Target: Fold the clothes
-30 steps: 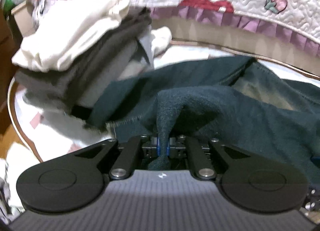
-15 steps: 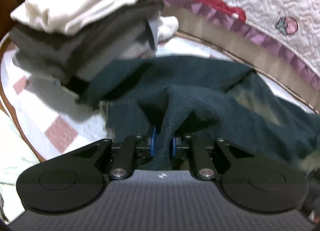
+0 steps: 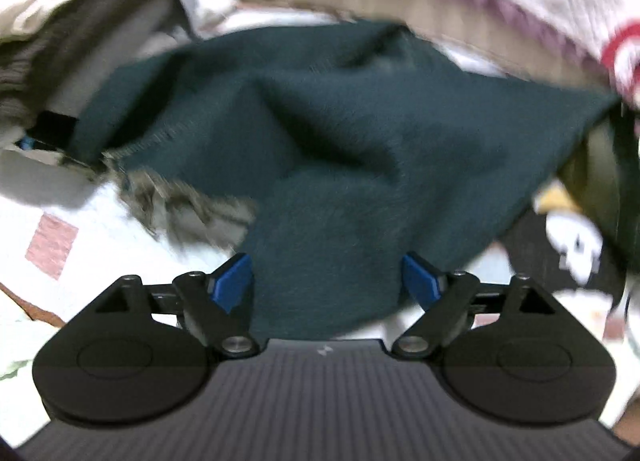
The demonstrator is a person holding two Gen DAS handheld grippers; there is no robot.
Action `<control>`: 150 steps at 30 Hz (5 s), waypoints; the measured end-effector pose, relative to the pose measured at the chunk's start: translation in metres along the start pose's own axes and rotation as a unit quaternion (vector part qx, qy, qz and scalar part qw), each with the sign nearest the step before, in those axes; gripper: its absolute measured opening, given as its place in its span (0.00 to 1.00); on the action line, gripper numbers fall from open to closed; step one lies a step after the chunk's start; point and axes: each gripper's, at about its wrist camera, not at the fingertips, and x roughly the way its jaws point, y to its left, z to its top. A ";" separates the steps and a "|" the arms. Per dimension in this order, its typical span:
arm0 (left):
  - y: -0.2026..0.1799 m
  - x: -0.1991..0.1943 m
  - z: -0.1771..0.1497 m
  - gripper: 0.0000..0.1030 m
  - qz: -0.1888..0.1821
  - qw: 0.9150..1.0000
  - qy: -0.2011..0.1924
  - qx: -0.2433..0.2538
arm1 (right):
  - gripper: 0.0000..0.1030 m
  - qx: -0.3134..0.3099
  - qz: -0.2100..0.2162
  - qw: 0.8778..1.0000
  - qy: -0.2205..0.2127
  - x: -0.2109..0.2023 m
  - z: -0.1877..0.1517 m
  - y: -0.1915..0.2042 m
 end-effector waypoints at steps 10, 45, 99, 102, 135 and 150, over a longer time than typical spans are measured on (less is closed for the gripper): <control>0.006 0.013 -0.006 0.81 0.052 0.998 0.026 -0.032 | 0.04 0.035 -0.015 0.999 0.019 0.002 -0.005 -0.018; 0.008 0.007 0.022 0.11 0.139 0.989 -0.034 -0.027 | 0.46 0.020 -0.018 0.996 0.081 0.021 -0.017 -0.031; 0.052 -0.059 0.027 0.21 0.202 0.974 -0.085 -0.052 | 0.52 0.323 -0.003 0.929 0.179 -0.164 -0.051 -0.180; -0.025 -0.027 0.054 0.32 0.082 0.992 -0.091 0.039 | 0.56 0.395 -0.031 0.899 0.188 -0.195 -0.069 -0.235; -0.244 0.035 0.024 0.75 -0.196 0.909 0.006 0.369 | 0.10 0.160 -0.028 0.968 0.193 -0.167 -0.068 -0.219; -0.289 0.057 0.026 0.19 -0.137 0.904 0.022 0.405 | 0.09 0.108 -0.186 0.952 0.219 -0.225 -0.097 -0.224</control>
